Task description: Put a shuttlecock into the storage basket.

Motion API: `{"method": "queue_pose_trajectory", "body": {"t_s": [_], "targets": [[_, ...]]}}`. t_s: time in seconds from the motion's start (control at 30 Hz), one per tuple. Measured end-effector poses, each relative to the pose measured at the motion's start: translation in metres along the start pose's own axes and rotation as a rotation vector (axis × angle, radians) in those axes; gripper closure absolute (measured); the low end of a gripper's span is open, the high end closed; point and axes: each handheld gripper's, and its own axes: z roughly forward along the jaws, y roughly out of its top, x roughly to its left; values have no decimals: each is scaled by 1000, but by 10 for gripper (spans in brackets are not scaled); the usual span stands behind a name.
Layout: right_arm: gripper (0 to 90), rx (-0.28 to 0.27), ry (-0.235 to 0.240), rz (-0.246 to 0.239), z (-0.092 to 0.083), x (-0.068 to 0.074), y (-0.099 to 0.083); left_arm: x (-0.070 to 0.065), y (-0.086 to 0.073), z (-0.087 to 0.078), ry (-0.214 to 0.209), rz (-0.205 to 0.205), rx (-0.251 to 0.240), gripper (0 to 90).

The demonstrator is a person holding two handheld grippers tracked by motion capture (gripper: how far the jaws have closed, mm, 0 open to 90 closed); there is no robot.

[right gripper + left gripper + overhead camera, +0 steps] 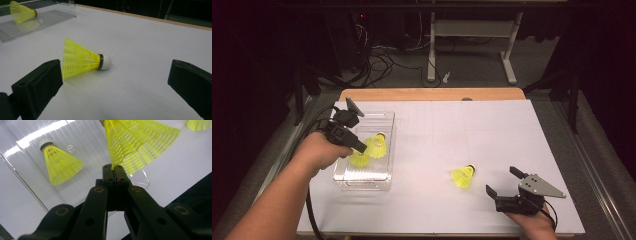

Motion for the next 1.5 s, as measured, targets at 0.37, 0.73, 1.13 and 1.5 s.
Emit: {"method": "queue_pose_trajectory", "body": {"t_s": [0.37, 0.73, 1.13, 1.5], "targets": [[2, -1, -2, -2, 0, 0, 0, 11, -17, 11, -10, -12, 14, 900], [2, -1, -3, -3, 0, 0, 0, 20, -27, 23, -21, 11, 7, 900], [3, 1, -2, 1, 0, 1, 0, 28, -39, 30, -26, -41, 27, 900], [2, 7, 7, -5, 2, 3, 0, 31, -48, 16, -11, -46, 16, 900]]}}
